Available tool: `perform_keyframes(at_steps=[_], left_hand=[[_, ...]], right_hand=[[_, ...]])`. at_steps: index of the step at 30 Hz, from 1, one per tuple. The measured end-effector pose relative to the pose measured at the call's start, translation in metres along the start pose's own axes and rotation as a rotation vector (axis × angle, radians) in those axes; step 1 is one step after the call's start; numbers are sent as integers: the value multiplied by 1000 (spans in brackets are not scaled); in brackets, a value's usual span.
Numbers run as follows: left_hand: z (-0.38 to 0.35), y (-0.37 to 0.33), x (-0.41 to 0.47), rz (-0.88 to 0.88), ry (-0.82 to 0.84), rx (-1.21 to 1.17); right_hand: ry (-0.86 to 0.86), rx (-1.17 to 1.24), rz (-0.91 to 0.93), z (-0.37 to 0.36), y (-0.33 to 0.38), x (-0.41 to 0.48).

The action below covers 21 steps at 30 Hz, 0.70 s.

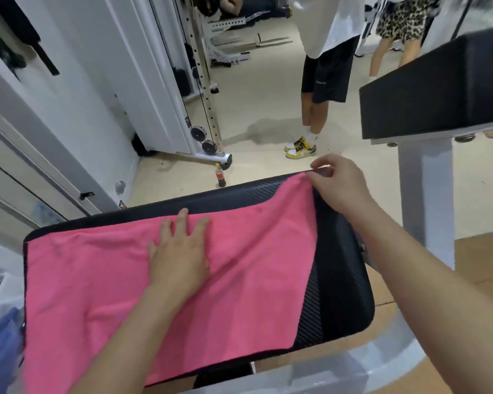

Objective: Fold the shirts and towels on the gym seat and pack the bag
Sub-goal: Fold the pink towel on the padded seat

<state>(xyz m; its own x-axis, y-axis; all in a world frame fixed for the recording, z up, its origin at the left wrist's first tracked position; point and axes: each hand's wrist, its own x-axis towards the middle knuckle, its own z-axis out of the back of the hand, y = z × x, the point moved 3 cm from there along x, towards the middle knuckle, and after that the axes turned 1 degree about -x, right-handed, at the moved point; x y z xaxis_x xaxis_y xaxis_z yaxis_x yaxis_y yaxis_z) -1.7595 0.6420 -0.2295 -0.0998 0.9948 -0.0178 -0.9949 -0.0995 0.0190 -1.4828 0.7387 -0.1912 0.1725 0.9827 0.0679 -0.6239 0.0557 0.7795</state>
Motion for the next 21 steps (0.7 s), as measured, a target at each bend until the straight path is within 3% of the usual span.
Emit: perform_keyframes(at_steps=[3, 6, 8, 11, 16, 21], left_hand=[[16, -30, 7, -143, -204, 20], [27, -73, 17, -382, -334, -229], [30, -106, 28, -461, -287, -355], [29, -142, 51, -416, -200, -453], [31, -155, 76, -254, -101, -638], [45, -137, 72, -351, 27, -861]], right_hand=[[-110, 56, -50, -4, -19, -29], [-155, 105, -160, -2, -46, -83], [-115, 153, -253, -12, -64, -123], [-9, 227, -321, -40, -79, -155], [-16, 324, -264, -51, -73, -143], [82, 574, -153, -42, -48, -106]])
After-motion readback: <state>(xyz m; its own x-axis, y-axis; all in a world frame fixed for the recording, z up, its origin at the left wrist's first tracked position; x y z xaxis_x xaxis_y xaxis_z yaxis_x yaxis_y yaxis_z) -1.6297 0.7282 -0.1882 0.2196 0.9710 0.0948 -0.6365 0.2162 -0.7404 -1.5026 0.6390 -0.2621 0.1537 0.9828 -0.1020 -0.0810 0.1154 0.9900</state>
